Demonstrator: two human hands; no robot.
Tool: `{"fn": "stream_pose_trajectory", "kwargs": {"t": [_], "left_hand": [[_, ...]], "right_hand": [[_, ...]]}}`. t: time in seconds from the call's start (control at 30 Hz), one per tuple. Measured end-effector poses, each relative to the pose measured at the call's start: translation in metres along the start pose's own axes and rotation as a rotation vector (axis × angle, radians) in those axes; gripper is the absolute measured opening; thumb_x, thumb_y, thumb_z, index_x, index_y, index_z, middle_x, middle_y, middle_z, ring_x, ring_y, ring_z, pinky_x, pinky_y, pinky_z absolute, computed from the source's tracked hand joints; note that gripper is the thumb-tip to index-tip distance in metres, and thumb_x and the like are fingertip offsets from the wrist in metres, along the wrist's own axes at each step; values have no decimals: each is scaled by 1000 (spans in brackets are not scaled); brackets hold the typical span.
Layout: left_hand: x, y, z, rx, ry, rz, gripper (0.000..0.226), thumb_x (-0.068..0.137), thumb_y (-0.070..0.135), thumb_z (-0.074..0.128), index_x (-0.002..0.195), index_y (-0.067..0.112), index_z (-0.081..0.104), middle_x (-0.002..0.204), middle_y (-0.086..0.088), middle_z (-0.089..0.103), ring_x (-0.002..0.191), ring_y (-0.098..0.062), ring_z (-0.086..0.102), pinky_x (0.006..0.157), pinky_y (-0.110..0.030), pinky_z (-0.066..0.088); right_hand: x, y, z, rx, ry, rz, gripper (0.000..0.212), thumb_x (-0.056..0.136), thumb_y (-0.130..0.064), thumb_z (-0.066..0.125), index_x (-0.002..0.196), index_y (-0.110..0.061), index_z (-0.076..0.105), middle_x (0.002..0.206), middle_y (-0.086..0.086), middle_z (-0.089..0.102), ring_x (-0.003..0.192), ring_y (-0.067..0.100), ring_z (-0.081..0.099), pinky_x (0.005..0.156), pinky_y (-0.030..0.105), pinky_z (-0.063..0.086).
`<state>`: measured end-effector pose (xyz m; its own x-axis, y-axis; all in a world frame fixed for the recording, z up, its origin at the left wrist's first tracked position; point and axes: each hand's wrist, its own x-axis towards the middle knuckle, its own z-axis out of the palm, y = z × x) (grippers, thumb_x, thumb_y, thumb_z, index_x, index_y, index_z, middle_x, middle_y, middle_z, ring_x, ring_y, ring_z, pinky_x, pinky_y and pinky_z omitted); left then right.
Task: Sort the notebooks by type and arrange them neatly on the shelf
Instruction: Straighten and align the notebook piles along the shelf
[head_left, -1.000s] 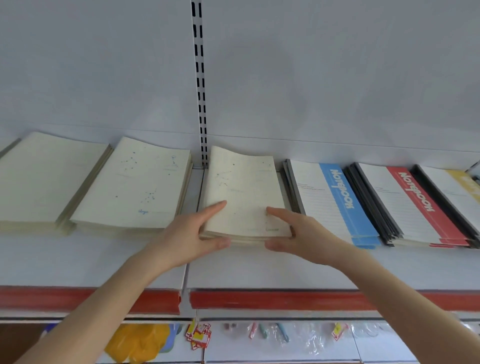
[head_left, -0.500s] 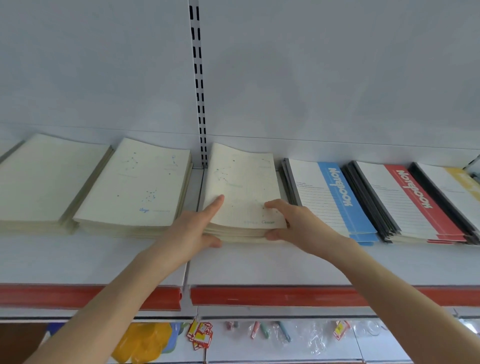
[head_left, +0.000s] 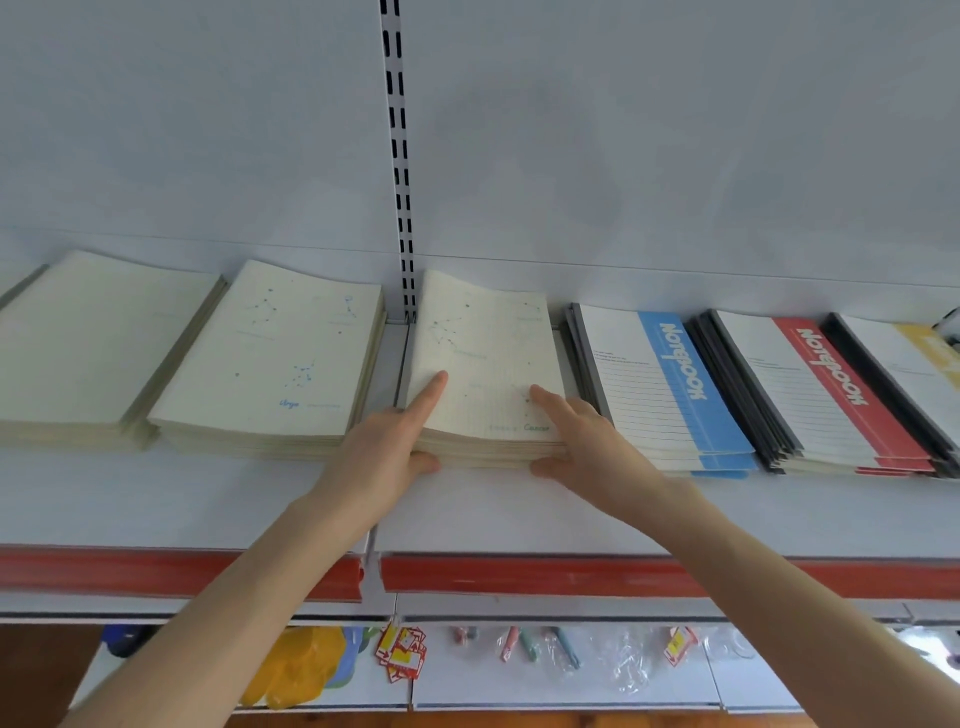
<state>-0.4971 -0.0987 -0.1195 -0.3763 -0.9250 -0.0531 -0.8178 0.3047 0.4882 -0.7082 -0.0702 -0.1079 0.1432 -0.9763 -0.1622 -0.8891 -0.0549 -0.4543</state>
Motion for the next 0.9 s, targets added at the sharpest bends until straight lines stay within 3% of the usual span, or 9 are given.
{"fn": "stream_pose_trajectory", "kwargs": {"t": [0.23, 0.43, 0.57, 0.7, 0.9], "left_hand": [[0, -1, 6, -2, 60, 20, 81, 92, 16, 56, 148, 30, -1, 88, -2, 48, 80, -11, 47, 73, -18, 32], [-1, -2, 7, 37, 19, 15, 89, 90, 16, 59, 148, 30, -7, 104, -5, 49, 93, -18, 51, 83, -26, 42], [1, -5, 7, 74, 38, 43, 83, 93, 12, 55, 148, 26, -6, 94, -6, 49, 84, -16, 50, 76, -23, 39], [2, -5, 8, 90, 60, 50, 81, 94, 12, 52, 149, 24, -6, 97, -6, 51, 85, -16, 50, 74, -21, 36], [-1, -4, 10, 51, 64, 39, 81, 93, 8, 52, 149, 26, -4, 91, -5, 50, 83, -16, 50, 75, -24, 40]], "right_hand": [[3, 0, -3, -60, -10, -29, 67, 90, -18, 57, 144, -21, 16, 130, 11, 41, 111, 27, 48, 91, 35, 44], [0, 1, -2, -79, -37, -15, 78, 87, -20, 62, 145, -24, 11, 133, 8, 37, 108, 24, 49, 88, 31, 43], [2, 2, -1, -122, -3, -38, 71, 90, -18, 58, 145, -23, 12, 130, 9, 40, 107, 26, 51, 89, 34, 46], [3, 3, 1, -116, 6, -36, 70, 91, -16, 56, 145, -22, 13, 127, 10, 40, 105, 28, 52, 88, 36, 46], [2, 1, -2, -44, -4, -20, 73, 88, -13, 60, 145, -21, 15, 133, 8, 39, 112, 23, 47, 90, 30, 43]]}}
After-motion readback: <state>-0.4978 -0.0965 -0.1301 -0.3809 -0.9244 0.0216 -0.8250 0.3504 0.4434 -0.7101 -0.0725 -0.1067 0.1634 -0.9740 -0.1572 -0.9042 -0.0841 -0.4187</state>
